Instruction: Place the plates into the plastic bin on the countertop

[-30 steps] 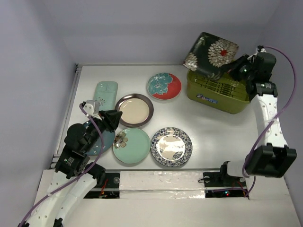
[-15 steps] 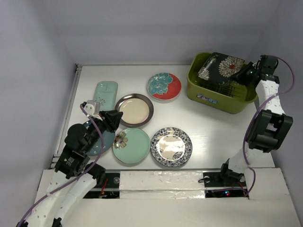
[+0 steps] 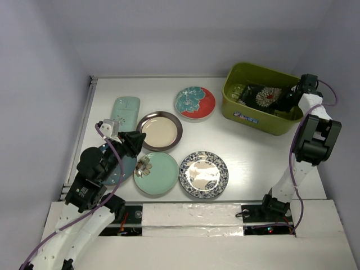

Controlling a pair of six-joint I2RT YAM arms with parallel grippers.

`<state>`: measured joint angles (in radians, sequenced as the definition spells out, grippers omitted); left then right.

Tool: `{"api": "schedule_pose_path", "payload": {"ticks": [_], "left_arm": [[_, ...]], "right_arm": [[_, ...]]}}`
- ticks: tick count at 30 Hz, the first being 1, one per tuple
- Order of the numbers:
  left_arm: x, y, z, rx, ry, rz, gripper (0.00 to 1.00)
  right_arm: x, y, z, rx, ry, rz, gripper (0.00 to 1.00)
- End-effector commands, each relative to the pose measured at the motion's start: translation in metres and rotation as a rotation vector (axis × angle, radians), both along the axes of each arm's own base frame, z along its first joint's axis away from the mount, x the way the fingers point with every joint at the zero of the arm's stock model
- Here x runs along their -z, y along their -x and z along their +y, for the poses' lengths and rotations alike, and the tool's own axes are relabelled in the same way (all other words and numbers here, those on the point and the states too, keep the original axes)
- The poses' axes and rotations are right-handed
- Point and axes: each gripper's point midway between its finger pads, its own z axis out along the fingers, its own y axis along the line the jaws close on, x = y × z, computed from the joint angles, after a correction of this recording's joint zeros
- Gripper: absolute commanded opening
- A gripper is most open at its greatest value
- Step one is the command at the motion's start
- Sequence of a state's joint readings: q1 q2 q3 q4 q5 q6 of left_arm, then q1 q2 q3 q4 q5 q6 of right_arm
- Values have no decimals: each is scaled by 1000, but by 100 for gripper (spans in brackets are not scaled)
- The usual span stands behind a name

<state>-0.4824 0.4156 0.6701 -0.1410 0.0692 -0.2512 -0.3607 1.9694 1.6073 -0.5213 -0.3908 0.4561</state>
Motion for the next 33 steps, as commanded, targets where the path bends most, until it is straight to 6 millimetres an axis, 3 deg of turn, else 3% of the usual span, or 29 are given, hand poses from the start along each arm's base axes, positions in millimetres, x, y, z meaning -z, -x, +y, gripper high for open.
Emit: {"api": "schedule_pose_path", "payload": {"ticks": [1, 3, 7, 8, 10, 11, 14, 15, 17, 19, 21, 23, 24, 25, 26, 27, 28, 29, 30, 31, 33], "left_arm": [[-27, 2, 1, 0, 22, -65, 28], [-27, 2, 1, 0, 24, -64, 28], [-28, 3, 1, 0, 25, -67, 28], [-28, 3, 2, 0, 28, -69, 28], [-29, 4, 1, 2, 29, -70, 28], [-29, 4, 1, 2, 29, -70, 28], [-29, 4, 1, 5, 27, -71, 28], [-29, 4, 1, 5, 27, -71, 28], [-29, 4, 1, 7, 27, -71, 28], [-28, 4, 1, 7, 28, -69, 28], [-29, 4, 1, 5, 27, -71, 28], [-28, 4, 1, 5, 28, -69, 28], [-29, 4, 1, 5, 29, -70, 28], [-29, 4, 1, 4, 29, -70, 28], [-29, 4, 2, 2, 29, -71, 28], [-29, 4, 2, 2, 29, -71, 28], [-29, 4, 2, 1, 29, -71, 28], [-29, 4, 2, 2, 28, -72, 28], [-29, 4, 2, 2, 29, -71, 28], [-29, 4, 1, 4, 29, -71, 28], [-29, 4, 1, 7, 29, -72, 28]], "right_arm": [[-49, -22, -7, -18, 43, -164, 0], [-39, -18, -15, 15, 77, -121, 0], [-28, -10, -25, 59, 125, -74, 17], [-32, -9, -27, 68, 136, -85, 27], [-28, -4, -32, 97, 160, -71, 38], [-30, -3, -34, 108, 173, -74, 53], [-41, 2, -40, 144, 211, -95, 67], [-58, 3, -42, 165, 228, -132, 72], [-72, 6, -42, 183, 242, -182, 83], [-111, 13, -38, 199, 250, -273, 86], [-132, 18, -31, 198, 232, -340, 88], [-177, 31, -14, 190, 233, -472, 82], [-169, 40, -3, 180, 207, -476, 73], [-176, 47, 12, 143, 190, -515, 64], [-200, 61, 36, 101, 190, -595, 35], [-181, 71, 52, 75, 172, -568, 16], [-176, 80, 68, 39, 163, -573, 5], [-184, 96, 99, -36, 153, -609, 0], [-175, 106, 116, -82, 143, -604, 0], [-142, 120, 138, -157, 105, -548, 0], [-119, 148, 183, -290, 33, -513, 0]]}}
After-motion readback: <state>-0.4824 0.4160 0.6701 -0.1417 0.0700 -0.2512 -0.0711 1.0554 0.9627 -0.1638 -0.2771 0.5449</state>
